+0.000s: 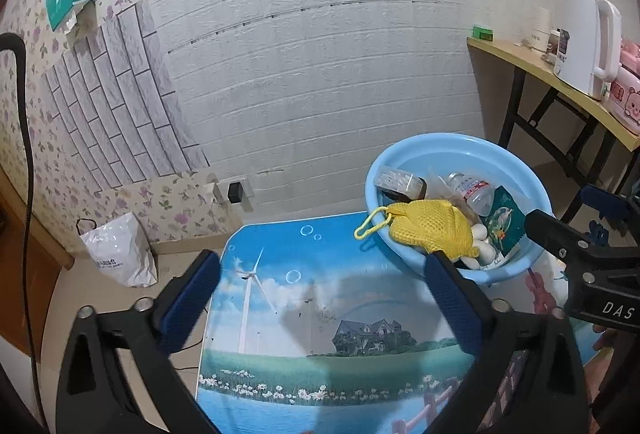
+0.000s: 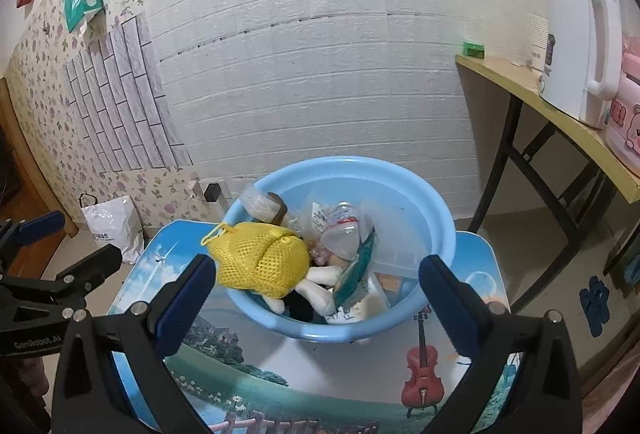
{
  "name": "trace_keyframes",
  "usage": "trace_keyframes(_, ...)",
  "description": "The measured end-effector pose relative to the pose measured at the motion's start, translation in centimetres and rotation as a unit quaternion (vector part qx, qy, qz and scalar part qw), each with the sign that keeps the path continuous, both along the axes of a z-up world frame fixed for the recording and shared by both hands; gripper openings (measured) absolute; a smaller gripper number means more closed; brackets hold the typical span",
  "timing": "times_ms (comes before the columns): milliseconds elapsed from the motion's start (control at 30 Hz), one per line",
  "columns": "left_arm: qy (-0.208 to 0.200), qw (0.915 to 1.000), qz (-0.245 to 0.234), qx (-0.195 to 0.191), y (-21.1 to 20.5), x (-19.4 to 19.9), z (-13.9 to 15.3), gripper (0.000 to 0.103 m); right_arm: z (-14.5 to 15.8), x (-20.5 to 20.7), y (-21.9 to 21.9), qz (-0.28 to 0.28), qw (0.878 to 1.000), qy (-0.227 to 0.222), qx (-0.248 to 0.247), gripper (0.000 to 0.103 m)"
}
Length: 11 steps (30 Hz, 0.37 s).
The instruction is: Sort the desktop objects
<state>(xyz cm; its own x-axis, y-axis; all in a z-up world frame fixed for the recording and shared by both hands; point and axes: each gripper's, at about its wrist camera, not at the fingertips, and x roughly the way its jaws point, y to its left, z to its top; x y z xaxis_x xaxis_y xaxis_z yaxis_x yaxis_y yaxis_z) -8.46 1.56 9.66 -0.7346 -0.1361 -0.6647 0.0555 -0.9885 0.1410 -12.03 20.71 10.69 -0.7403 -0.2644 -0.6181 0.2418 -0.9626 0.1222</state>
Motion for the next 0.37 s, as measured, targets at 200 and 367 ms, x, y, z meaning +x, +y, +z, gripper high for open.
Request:
trace_keyframes(200,0.007,1.0,-0.005,0.002,-0.04,0.57,0.12,0.103,-0.05,0.36,-0.24,0.002,1.0,-0.001,0.0,0.103)
trace_keyframes(367,0.007,0.9999,-0.006,0.006,-0.05,0.99,0.14,0.103,0.15,0.8,-0.26,0.002,1.0,0.0,-0.003,0.103)
